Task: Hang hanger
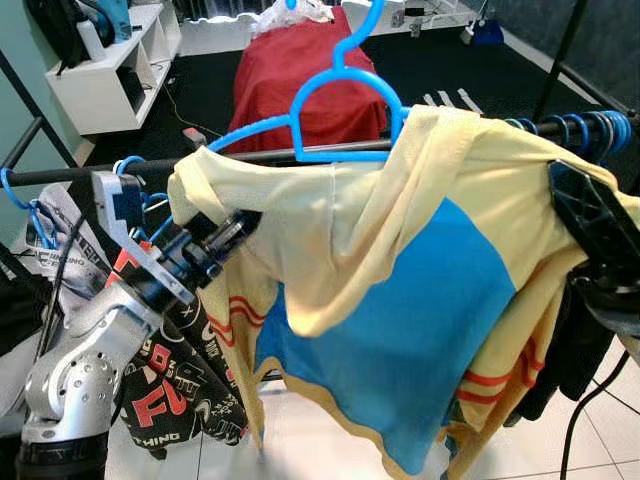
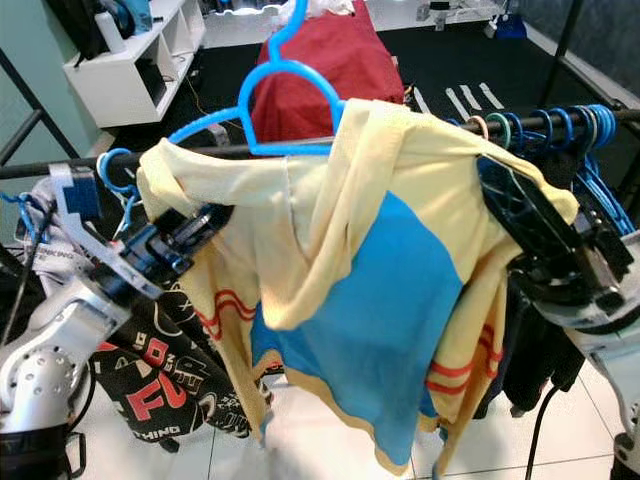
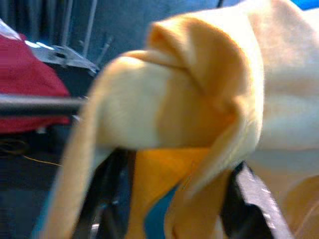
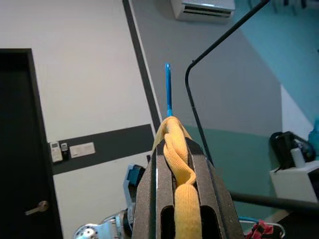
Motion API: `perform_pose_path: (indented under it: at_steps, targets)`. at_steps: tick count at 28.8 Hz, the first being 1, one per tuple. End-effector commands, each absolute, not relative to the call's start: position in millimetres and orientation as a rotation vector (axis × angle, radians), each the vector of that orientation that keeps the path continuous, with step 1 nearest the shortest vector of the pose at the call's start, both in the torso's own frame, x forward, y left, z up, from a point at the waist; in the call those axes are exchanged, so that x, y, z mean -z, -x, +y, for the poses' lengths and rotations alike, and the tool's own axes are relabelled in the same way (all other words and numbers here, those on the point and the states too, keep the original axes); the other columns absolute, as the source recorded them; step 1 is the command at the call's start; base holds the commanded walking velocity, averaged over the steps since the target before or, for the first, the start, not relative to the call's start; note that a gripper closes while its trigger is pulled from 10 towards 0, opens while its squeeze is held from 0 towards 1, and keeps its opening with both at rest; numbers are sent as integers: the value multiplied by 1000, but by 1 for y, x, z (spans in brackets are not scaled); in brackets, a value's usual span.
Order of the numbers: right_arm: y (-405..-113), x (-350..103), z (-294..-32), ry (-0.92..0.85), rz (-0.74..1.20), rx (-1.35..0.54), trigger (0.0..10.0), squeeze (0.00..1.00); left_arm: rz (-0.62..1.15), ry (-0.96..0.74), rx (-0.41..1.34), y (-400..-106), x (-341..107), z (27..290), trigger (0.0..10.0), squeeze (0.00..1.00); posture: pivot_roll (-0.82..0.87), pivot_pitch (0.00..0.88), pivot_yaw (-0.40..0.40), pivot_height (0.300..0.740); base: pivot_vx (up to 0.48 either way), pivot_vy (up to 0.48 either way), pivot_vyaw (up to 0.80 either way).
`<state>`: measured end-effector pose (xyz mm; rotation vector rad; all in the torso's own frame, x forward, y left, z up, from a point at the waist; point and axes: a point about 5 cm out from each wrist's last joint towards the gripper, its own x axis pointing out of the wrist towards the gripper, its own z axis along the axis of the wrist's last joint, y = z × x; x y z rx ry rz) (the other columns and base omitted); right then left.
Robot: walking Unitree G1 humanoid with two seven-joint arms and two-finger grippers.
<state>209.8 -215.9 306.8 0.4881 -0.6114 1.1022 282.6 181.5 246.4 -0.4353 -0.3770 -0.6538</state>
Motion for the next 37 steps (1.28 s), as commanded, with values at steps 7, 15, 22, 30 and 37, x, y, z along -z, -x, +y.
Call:
perform_pose_path:
  at_steps: [7,15,22,30,37]
  targets:
    - [-219,-313,-212,-470,-650,-1024,10000,0,-395,423,502,-283,-247,203,0,0,-52,120,88,740,0,0,0]
    - [-239,-306,-239,-484,-652,-802,10000,0,-363,425,436,-280,-239,216,0,0,-44,124,84,740,0,0,0]
    - [-259,-298,-260,-466,-623,-566,10000,0,-325,418,394,-276,-229,218,0,0,-45,130,83,740,0,0,0]
    - [-269,-292,-257,-380,-572,-489,10000,0,-282,439,440,-267,-224,207,0,0,-36,135,80,740,0,0,0]
    - [-257,-290,-238,-334,-522,-685,10000,0,-202,381,398,-265,-211,207,0,0,-35,134,80,740,0,0,0]
